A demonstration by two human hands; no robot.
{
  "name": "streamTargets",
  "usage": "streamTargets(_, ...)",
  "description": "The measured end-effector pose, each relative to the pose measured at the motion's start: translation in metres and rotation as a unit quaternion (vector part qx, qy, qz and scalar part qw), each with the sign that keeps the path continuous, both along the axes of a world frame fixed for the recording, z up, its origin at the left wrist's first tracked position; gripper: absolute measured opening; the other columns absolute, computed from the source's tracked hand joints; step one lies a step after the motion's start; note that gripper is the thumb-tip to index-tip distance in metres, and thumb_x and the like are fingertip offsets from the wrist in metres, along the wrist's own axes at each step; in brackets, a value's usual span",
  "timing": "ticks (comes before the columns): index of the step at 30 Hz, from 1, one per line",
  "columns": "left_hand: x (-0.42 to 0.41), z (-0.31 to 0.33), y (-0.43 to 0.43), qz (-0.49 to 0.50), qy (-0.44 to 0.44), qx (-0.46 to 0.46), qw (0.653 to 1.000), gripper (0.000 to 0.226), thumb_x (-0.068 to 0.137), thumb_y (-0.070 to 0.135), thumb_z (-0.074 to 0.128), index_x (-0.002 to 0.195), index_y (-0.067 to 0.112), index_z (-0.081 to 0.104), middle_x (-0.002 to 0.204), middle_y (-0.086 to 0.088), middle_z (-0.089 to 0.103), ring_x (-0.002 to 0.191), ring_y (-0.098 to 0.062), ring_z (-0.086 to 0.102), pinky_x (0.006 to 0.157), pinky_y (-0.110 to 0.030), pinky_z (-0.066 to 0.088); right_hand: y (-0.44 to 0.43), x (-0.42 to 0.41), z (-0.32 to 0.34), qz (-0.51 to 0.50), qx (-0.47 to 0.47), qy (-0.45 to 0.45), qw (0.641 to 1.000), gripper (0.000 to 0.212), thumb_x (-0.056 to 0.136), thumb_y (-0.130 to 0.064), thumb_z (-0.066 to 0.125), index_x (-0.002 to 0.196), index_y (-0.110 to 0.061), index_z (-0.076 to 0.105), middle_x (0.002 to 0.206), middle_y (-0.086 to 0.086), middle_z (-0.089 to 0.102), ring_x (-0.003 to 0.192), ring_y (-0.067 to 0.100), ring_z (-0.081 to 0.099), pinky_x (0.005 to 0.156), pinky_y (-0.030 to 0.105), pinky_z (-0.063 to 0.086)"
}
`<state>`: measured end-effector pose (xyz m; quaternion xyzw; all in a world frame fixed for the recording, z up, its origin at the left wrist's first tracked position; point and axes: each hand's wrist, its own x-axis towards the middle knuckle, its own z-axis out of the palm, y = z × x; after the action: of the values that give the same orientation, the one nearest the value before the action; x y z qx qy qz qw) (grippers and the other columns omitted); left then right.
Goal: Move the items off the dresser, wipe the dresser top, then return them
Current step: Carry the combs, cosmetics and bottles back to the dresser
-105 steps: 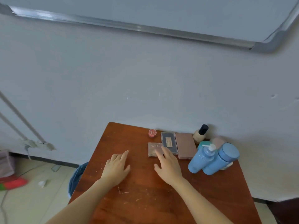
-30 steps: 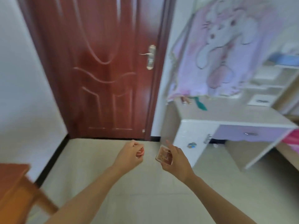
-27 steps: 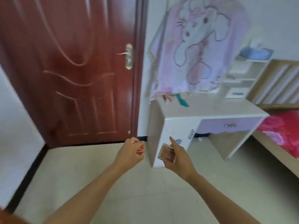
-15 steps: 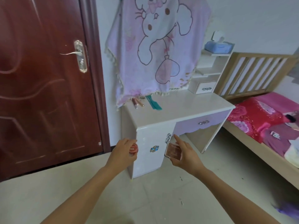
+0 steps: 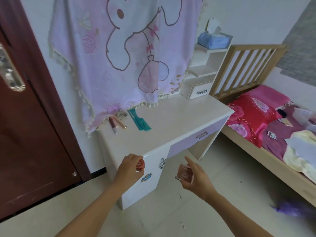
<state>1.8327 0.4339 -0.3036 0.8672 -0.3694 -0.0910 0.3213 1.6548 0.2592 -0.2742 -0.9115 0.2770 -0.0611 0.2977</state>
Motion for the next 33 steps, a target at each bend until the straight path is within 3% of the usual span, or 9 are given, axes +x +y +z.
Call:
streamTargets(6,0.028,-0.007,-0.085,0.000,-0.022,0.011,1.000,0.040,0.083,0.017,0.063,0.121,0.012,0.053,0.118,-0.006,0.053,0.110,-0.020,0.047,0.088,-0.023,0.041,-0.092,0.023,-0.003,-0.013,0.002,-0.010,1.000,0.083,0.075,-0.019,0.069,0.142,-0.028,0.021,0.110,0.001,0.048,0.099,0.016,0.047,0.078,0.019,0.037)
streamTargets(11,0.054,-0.008,-0.152,0.069,0.005,0.019,0.997,0.040,0.083,0.018,0.063,0.122,0.012,0.051,0.119,-0.007,0.052,0.109,-0.021,0.046,0.087,-0.022,0.039,-0.165,0.051,-0.012,0.025,0.013,-0.016,0.999,0.084,0.075,-0.020,0.069,0.143,-0.028,0.020,0.117,0.002,0.050,0.101,0.019,0.051,0.078,0.022,0.044)
streamTargets(14,0.065,-0.010,-0.186,0.112,0.027,0.025,0.993,0.041,0.084,0.017,0.061,0.123,0.013,0.049,0.123,-0.008,0.050,0.114,-0.022,0.044,0.092,-0.025,0.041,-0.198,0.069,-0.016,0.060,0.018,-0.008,0.998,0.085,0.076,-0.020,0.068,0.143,-0.029,0.016,0.119,0.001,0.048,0.105,0.018,0.050,0.076,0.018,0.037)
streamTargets(20,0.087,-0.027,-0.215,0.177,0.045,0.021,0.983,0.045,0.084,0.018,0.062,0.126,0.012,0.049,0.126,-0.008,0.048,0.119,-0.023,0.042,0.098,-0.029,0.040,-0.235,0.112,-0.033,0.098,0.046,0.004,0.994,0.086,0.076,-0.019,0.070,0.142,-0.029,0.015,0.106,-0.008,0.041,0.103,0.014,0.046,0.080,0.014,0.033)
streamTargets(25,0.143,-0.035,-0.227,0.203,0.029,0.030,0.978,0.040,0.082,0.017,0.063,0.120,0.008,0.054,0.119,-0.012,0.053,0.110,-0.026,0.047,0.091,-0.030,0.040,-0.250,0.154,-0.048,0.120,0.067,0.011,0.990,0.087,0.077,-0.018,0.068,0.139,-0.035,0.009,0.105,-0.009,0.040,0.102,0.009,0.040,0.082,0.014,0.032)
streamTargets(33,0.253,-0.056,-0.268,0.210,0.028,0.038,0.977,0.036,0.080,0.015,0.062,0.115,0.008,0.056,0.111,-0.012,0.053,0.107,-0.029,0.048,0.089,-0.033,0.040,-0.269,0.237,-0.054,0.171,0.026,0.072,0.982,0.087,0.066,-0.037,0.052,0.139,-0.036,0.005,0.130,0.000,0.043,0.121,0.015,0.040,0.093,0.015,0.034)
